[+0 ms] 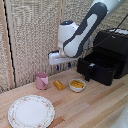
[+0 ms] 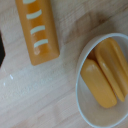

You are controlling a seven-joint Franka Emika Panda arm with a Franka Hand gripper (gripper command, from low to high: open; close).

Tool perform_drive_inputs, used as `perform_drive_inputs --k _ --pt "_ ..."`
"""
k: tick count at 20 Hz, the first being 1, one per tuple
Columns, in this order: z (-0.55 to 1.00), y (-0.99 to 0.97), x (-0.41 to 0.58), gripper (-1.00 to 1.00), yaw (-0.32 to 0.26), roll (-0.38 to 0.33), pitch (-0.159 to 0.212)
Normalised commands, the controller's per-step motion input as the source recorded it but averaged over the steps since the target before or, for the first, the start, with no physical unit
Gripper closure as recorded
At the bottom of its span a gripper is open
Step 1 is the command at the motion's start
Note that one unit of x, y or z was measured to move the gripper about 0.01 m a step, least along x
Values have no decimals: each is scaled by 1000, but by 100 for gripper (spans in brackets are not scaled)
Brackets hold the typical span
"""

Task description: Extend the gripper towards the air fryer handle. Grasp the air fryer handle and pull it to open the air fryer. Release the air fryer handle and move the gripper to the bread. Grasp the bread with the gripper and move it to the air fryer basket. Release the bread inside the air fryer and retract the gripper.

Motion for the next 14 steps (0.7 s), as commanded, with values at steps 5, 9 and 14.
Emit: perform_drive_inputs --k 5,9,14 --pt "-192 -2 475 -100 98 0 209" --pt "-257 0 495 -100 59 9 55" --pt "-295 82 306 -100 -11 52 -30"
